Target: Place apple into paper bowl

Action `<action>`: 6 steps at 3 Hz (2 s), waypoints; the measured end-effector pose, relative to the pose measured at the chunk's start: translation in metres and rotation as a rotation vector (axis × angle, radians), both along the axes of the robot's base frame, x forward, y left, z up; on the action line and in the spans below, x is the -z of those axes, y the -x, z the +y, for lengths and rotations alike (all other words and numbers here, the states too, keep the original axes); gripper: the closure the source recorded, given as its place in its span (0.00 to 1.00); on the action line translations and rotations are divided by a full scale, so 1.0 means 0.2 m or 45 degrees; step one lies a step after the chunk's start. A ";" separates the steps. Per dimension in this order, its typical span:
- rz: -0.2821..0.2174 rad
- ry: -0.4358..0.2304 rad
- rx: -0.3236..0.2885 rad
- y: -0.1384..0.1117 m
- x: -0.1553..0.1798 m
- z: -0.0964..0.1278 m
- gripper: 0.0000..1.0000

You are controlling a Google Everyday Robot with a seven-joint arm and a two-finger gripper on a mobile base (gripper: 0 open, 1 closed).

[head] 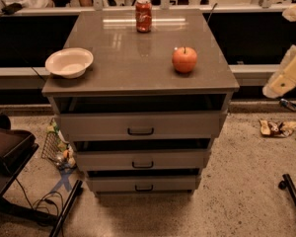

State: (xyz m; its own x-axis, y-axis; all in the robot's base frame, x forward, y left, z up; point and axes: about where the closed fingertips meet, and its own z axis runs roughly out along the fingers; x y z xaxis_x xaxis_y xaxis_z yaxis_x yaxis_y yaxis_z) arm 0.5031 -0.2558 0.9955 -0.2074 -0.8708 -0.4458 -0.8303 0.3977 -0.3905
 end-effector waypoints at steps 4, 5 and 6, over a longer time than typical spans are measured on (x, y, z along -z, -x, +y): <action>-0.545 -0.734 0.100 -0.72 0.09 -0.03 0.00; -0.521 -0.754 0.091 -0.73 0.11 -0.01 0.00; -0.453 -0.832 0.085 -0.86 0.21 0.09 0.00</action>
Offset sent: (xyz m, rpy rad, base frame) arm 0.1775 -0.0332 -0.0066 0.6867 -0.6241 -0.1532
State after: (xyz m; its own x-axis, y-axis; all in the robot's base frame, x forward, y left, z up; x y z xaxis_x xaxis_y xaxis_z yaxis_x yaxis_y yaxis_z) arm 0.6745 -0.2386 0.9538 0.0025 -0.3957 -0.9184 -0.6640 0.6861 -0.2974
